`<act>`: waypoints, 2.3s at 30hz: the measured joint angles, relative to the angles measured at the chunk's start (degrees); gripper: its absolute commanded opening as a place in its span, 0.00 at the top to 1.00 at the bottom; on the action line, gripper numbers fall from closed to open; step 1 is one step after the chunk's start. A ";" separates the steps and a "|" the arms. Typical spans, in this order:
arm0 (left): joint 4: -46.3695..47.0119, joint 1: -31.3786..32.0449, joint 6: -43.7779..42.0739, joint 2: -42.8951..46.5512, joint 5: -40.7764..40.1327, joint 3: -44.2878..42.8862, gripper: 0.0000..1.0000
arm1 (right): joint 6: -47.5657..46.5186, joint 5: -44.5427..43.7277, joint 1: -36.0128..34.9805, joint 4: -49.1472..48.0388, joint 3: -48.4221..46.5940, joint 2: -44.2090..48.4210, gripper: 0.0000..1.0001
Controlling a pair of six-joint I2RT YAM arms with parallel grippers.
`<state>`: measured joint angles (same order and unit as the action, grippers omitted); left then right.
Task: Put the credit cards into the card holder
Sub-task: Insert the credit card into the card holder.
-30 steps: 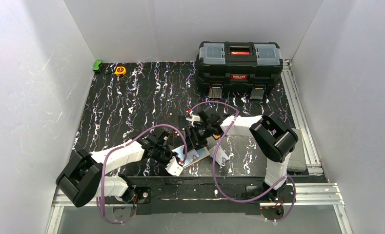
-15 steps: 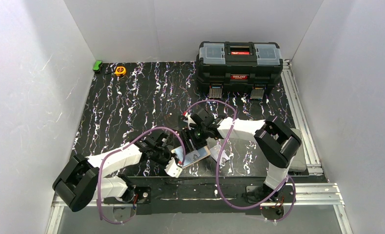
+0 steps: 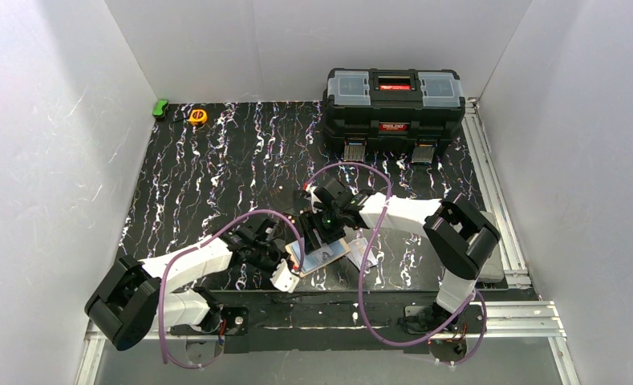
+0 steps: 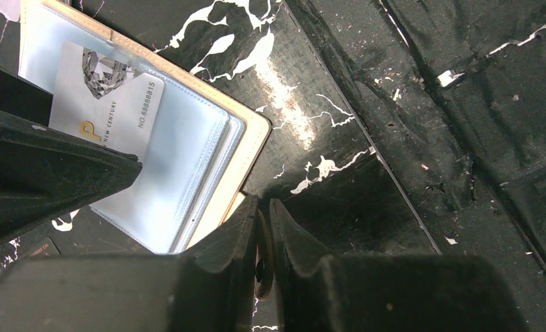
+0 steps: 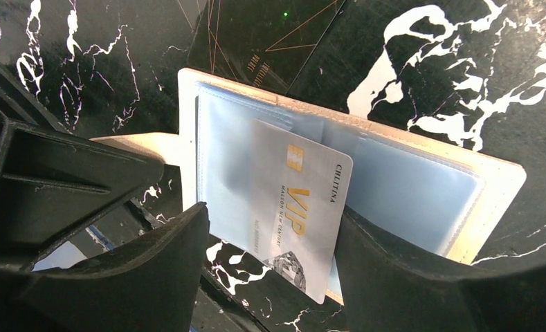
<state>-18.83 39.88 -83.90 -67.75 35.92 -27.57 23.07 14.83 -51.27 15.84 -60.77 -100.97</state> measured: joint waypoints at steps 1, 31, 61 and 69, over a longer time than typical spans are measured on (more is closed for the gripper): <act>0.00 0.00 0.00 -0.02 0.00 0.00 0.90 | -0.09 -0.24 -0.07 0.09 0.00 0.04 0.27; 0.79 0.00 -0.02 -0.55 0.02 0.00 0.90 | -3.39 1.70 -2.99 -0.46 0.57 0.33 0.32; 1.49 0.00 -0.81 0.02 0.09 1.03 0.91 | -8.48 5.11 -4.09 -2.58 -1.27 -1.31 0.30; 1.90 0.00 -1.05 0.81 0.09 1.73 0.91 | -8.46 3.10 -4.17 -2.69 -1.27 -0.87 0.30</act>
<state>-16.93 39.88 -84.95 -66.94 36.01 -25.85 14.61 17.93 -55.44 13.15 -62.04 -101.84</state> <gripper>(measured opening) 0.093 0.699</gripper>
